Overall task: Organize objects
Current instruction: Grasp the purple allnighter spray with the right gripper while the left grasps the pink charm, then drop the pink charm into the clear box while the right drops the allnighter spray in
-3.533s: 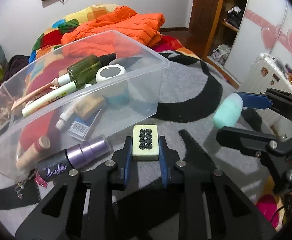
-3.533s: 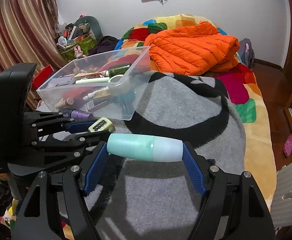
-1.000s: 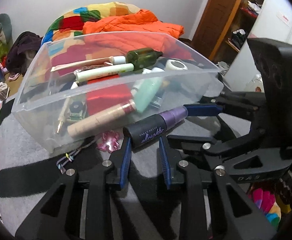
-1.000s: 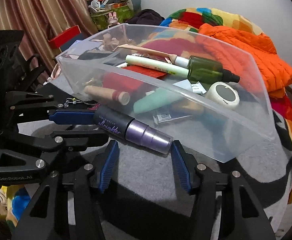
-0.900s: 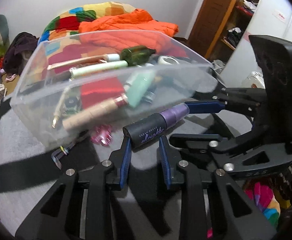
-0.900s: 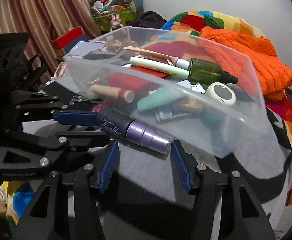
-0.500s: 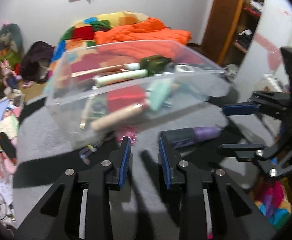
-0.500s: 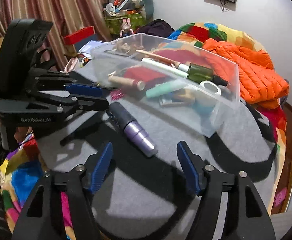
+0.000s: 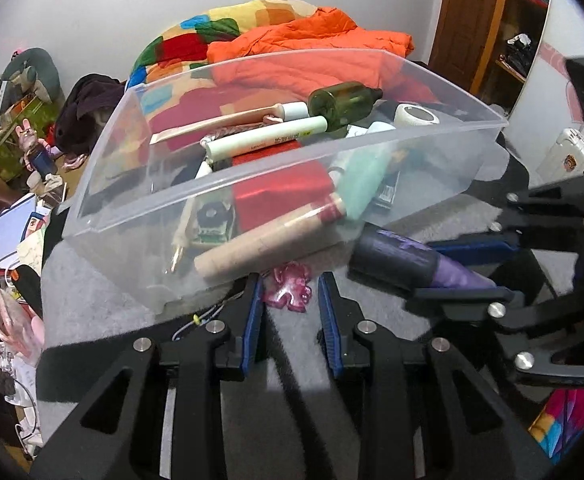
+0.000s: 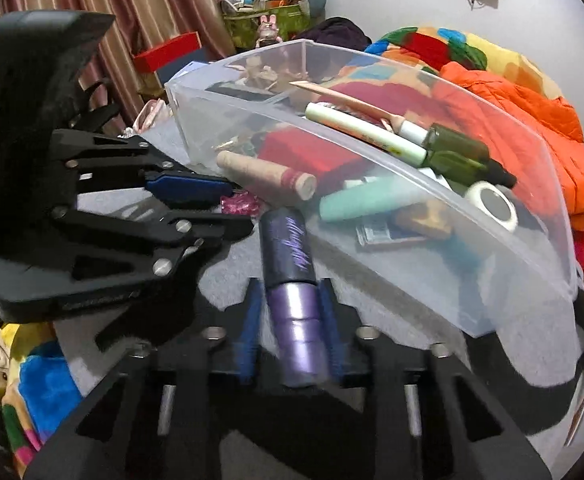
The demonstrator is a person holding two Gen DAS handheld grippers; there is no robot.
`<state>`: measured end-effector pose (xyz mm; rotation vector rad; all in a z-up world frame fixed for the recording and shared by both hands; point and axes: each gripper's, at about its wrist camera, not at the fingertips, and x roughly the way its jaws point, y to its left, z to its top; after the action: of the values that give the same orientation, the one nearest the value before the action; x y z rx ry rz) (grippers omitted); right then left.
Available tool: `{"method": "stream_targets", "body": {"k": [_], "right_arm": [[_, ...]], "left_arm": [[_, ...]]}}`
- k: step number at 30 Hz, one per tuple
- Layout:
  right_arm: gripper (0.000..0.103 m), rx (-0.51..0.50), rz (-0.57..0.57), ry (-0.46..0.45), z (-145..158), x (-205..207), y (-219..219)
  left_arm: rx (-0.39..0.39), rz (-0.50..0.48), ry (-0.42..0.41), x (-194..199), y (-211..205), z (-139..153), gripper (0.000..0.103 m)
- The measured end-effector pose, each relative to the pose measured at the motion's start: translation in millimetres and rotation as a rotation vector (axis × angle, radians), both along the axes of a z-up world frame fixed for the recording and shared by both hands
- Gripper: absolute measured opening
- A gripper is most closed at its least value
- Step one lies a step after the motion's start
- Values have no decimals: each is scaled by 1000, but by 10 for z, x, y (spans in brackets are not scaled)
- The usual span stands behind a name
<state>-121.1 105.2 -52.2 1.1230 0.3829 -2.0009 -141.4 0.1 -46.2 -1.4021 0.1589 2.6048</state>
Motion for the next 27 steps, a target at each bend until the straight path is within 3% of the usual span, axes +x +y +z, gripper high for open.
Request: {"method": "stream_targets", "body": {"k": [5,11,19,20,21,27], "right_arm": [[23,-14,-31,31,38,143,143],[23,-98,-92,31,150,278,298],[23,-204,-184,103,555,301,397],[23,-211,-197,118,611,298,405],[23,-218,-210,135,666,300,418],[23,-256,-261,180,909,213,451]], "left_arm": [[-2,0,28,88,12,21,22],[73,40,81,363,-53,140,22],[120,82,228,686,-87,579,21],[131,80,244,696,-97,650,10],[139,80,258,699,-111,720,7],[172,81,349,657,-205,1072,7]]}}
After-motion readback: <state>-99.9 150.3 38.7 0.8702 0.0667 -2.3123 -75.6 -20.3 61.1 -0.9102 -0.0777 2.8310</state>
